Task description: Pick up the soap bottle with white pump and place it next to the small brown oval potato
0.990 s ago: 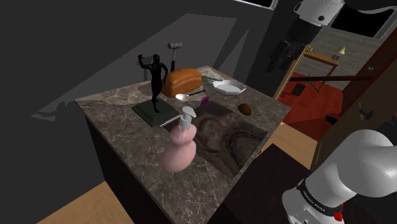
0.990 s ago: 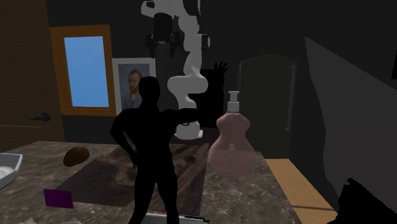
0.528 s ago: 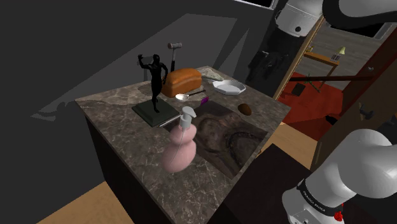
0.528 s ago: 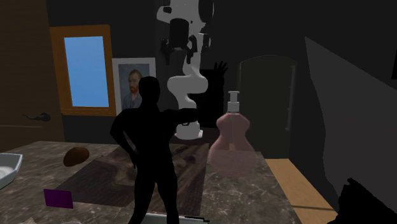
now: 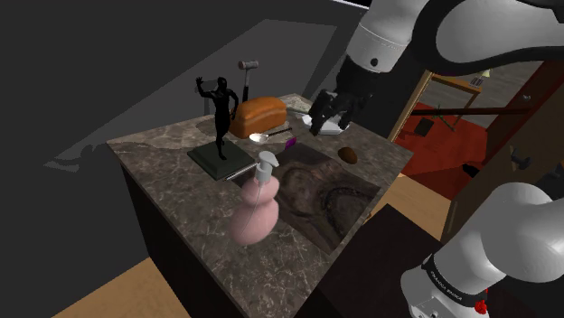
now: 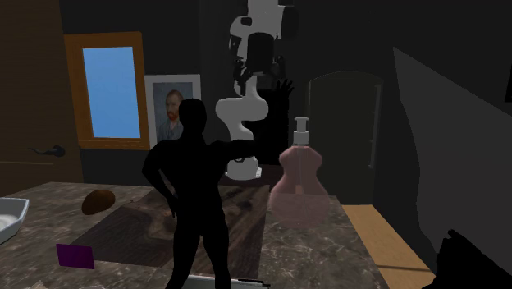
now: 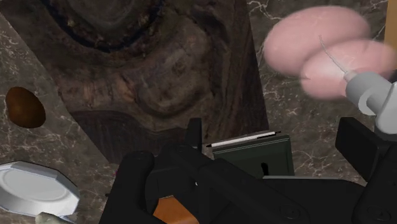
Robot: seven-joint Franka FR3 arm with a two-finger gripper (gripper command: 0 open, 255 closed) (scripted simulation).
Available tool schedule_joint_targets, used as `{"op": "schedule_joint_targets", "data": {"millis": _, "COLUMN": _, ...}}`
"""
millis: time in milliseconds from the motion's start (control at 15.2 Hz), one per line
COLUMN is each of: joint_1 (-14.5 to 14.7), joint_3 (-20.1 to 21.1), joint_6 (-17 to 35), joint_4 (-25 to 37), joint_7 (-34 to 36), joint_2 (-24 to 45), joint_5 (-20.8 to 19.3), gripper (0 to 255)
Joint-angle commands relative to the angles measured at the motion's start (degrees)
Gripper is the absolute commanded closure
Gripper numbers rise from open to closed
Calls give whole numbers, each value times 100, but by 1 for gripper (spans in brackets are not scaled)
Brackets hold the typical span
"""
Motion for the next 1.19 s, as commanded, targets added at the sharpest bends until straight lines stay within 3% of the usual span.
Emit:
{"op": "schedule_joint_targets", "data": {"millis": 0, "joint_1": -1, "joint_3": 256, "joint_6": 211, "joint_4": 130, "joint_7": 297, "joint_2": 303, "joint_5": 0, "gripper": 0}}
{"op": "schedule_joint_targets", "data": {"millis": 330, "joint_1": -58, "joint_3": 924, "joint_6": 683, "joint_4": 528, "joint_7": 1104, "joint_2": 1122, "joint_5": -180, "gripper": 0}}
{"op": "schedule_joint_targets", "data": {"millis": 594, "joint_1": -156, "joint_3": 1465, "joint_6": 979, "joint_4": 983, "joint_7": 1855, "joint_2": 1899, "joint_5": -576, "gripper": 0}}
{"op": "schedule_joint_targets", "data": {"millis": 1122, "joint_1": -226, "joint_3": 1557, "joint_6": 1558, "joint_4": 705, "joint_7": 2029, "joint_2": 2251, "joint_5": -808, "gripper": 0}}
